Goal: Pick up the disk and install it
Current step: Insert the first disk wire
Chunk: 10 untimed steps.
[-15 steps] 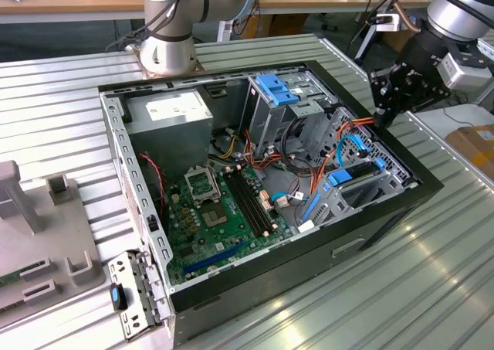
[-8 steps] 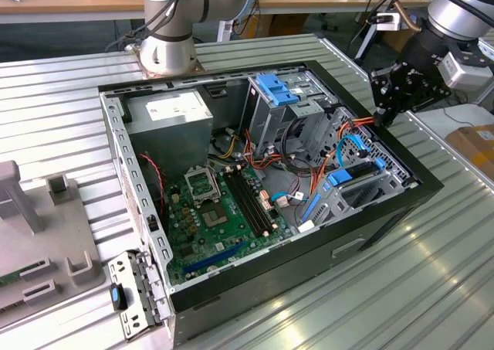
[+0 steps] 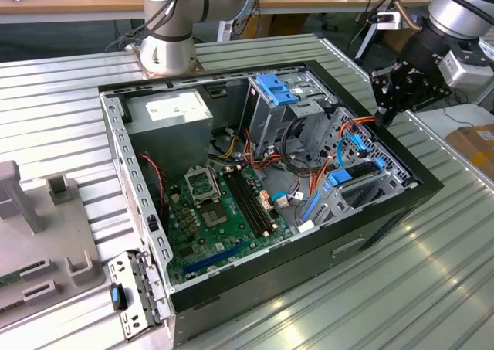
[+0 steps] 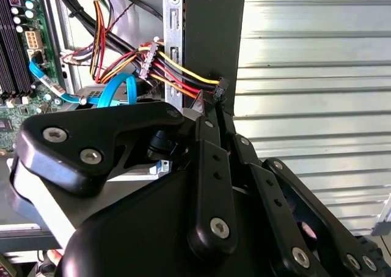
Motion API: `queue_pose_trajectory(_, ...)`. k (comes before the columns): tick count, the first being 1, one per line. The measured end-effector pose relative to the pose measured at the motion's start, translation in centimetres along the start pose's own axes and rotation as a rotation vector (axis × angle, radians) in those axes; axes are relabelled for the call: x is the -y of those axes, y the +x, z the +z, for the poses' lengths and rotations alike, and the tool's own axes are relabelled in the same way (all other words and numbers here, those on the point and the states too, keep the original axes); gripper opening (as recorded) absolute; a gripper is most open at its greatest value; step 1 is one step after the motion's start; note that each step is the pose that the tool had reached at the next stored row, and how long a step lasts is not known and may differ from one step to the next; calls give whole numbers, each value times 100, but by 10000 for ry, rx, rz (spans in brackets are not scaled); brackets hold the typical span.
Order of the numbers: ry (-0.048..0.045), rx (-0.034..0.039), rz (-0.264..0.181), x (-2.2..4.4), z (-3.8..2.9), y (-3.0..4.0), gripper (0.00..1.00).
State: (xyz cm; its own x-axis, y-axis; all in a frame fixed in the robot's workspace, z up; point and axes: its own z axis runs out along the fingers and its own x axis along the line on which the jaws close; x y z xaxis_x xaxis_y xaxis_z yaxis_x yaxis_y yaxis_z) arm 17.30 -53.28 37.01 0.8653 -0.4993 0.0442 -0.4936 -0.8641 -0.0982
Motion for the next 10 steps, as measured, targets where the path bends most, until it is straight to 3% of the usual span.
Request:
queue_pose_trajectory(6,37,-17,1,10,-127,2,16)
queue_pose_trajectory(10,90,-18,2,10,-148,-1,16)
